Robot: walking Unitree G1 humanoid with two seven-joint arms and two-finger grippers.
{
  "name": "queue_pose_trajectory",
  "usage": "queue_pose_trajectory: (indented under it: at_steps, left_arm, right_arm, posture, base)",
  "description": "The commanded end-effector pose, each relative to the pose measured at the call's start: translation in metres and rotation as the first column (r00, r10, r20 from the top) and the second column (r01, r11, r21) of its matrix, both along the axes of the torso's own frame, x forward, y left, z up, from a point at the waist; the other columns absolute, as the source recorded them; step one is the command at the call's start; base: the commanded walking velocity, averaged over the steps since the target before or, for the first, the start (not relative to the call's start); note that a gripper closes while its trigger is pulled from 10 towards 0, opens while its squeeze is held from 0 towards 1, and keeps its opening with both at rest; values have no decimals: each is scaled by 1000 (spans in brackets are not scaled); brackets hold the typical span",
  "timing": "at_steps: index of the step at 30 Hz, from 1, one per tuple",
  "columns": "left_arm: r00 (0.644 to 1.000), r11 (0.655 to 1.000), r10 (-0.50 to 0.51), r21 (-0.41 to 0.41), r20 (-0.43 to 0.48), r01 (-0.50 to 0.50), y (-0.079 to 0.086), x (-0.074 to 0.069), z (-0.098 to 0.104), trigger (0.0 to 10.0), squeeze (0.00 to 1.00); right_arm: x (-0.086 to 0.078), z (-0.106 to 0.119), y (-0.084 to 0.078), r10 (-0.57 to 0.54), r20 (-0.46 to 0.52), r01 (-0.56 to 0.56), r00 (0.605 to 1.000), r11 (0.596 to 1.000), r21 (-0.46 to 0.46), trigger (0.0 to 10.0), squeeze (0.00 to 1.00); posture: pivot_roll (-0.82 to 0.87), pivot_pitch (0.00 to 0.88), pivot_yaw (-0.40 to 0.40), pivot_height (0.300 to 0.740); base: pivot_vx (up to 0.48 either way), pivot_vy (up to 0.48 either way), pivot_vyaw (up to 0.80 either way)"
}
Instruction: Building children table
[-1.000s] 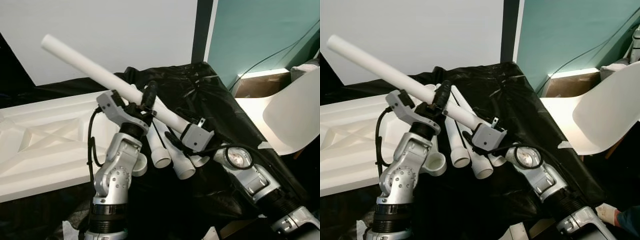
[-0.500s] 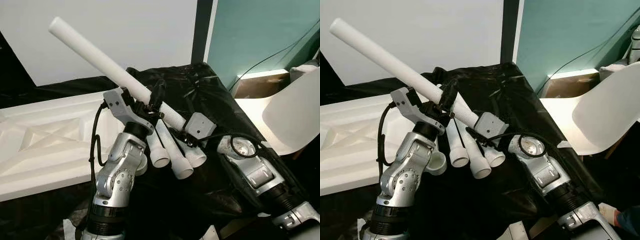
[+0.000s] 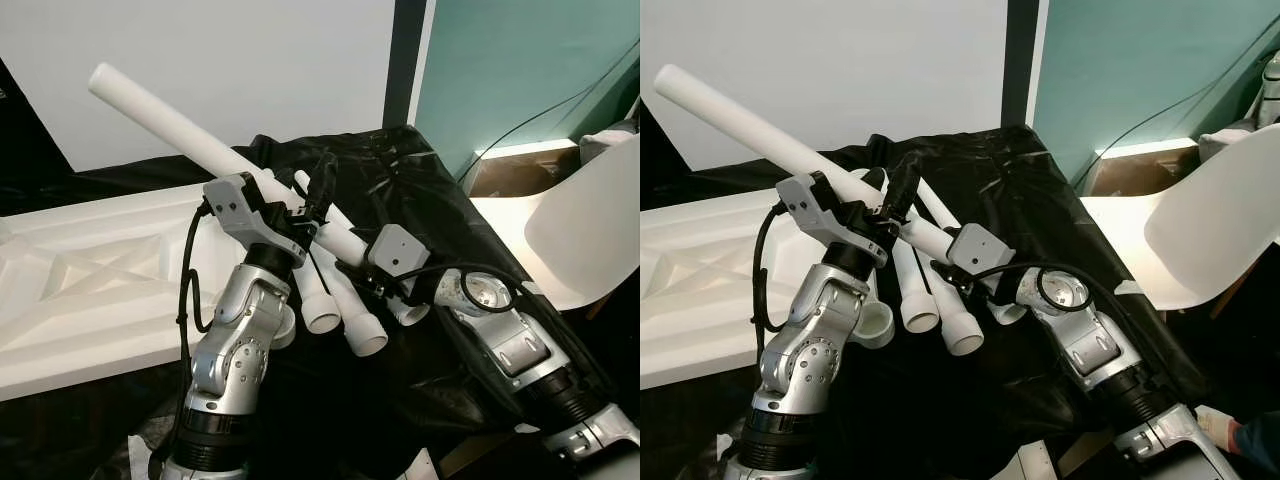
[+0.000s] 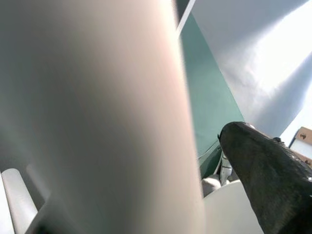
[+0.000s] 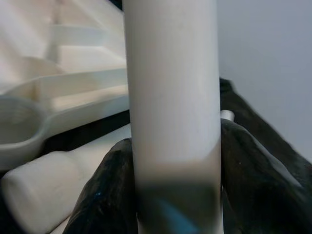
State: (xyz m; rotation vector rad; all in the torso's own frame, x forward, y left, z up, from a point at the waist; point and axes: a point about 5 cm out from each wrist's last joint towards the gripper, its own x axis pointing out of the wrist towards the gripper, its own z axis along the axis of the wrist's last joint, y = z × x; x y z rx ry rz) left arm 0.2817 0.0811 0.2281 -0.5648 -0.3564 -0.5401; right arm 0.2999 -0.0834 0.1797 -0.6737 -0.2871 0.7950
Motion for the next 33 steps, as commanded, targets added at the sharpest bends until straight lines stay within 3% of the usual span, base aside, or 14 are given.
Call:
queue_pose_trajectory:
  at_steps: [1, 10, 16, 17, 18, 20, 21, 22, 23, 26, 27, 31, 32, 33]
  left_arm:
    - [992, 992, -123, 12, 36, 123, 0, -6, -4, 10000, 0]
    - [966, 969, -237, -39, 103, 242, 7, -27, 0, 10000, 0]
    - [957, 956, -276, 128, 89, 264, 15, -35, -11, 10000, 0]
    - [945, 927, -324, 216, 52, 306, 19, -41, -19, 10000, 843]
    - [930, 892, -368, 288, 14, 349, 22, -48, -26, 10000, 969]
    - [930, 892, -368, 288, 14, 349, 22, -48, -26, 10000, 969]
    - [914, 855, -406, 345, -24, 388, 26, -55, -31, 10000, 933]
    - [914, 855, -406, 345, -24, 388, 26, -55, -31, 10000, 933]
    - [889, 795, -450, 417, -83, 441, 29, -65, -40, 10000, 475]
    - [872, 754, -474, 454, -123, 474, 31, -71, -45, 10000, 475]
    - [858, 717, -486, 485, -168, 501, 32, -77, -52, 10000, 0]
    - [858, 717, -486, 485, -168, 501, 32, -77, -52, 10000, 0]
    - [839, 670, -498, 519, -217, 532, 33, -82, -61, 10000, 0]
    - [839, 670, -498, 519, -217, 532, 33, -82, -61, 10000, 0]
  right_arm:
    - [9, 10, -4, -80, 48, 78, 996, 996, 39, 0, 0]
    - [10, 8, 2, -106, 42, 103, 994, 993, 65, 0, 0]
    - [17, 12, -3, -175, 68, 169, 982, 982, 89, 0, 0]
    - [19, 14, -5, -196, 75, 188, 978, 977, 98, 0, 0]
    - [20, 15, -6, -212, 80, 203, 974, 974, 105, 0, 0]
    - [20, 15, -6, -212, 80, 203, 974, 974, 105, 0, 0]
    - [21, 16, -7, -221, 83, 212, 972, 971, 108, 0, 0]
    - [21, 16, -7, -221, 83, 212, 972, 971, 108, 0, 0]
    - [22, 15, -7, -225, 84, 216, 971, 970, 107, 8627, 0]
    - [22, 15, -7, -227, 84, 218, 970, 970, 106, 8627, 0]
    - [22, 14, -6, -226, 84, 218, 970, 971, 104, 10000, 0]
    - [22, 14, -6, -226, 84, 218, 970, 971, 104, 10000, 0]
    - [21, 14, -5, -226, 83, 217, 971, 971, 104, 10000, 0]
    - [21, 14, -5, -226, 83, 217, 971, 971, 104, 10000, 0]
  posture:
    - [77, 0, 31, 740]
    - [86, 0, 30, 740]
    - [94, 0, 27, 740]
    - [94, 0, 27, 740]
    - [95, 0, 28, 740]
    - [95, 0, 28, 740]
    - [97, 0, 27, 740]
    - [97, 0, 27, 740]
    - [103, 0, 27, 740]
    - [103, 0, 27, 740]
    - [108, 0, 27, 740]
    - [108, 0, 27, 740]
    - [110, 0, 24, 740]
    - [110, 0, 24, 740]
  base:
    - [0, 0, 0]
    - [0, 0, 0]
    - [0, 0, 0]
    - [0, 0, 0]
    - [0, 0, 0]
    - [0, 0, 0]
    - [0, 0, 0]
    - [0, 0, 0]
    - [0, 0, 0]
    - [0, 0, 0]
    - [0, 0, 0]
    - [0, 0, 0]
    - [0, 0, 0]
    - [0, 0, 0]
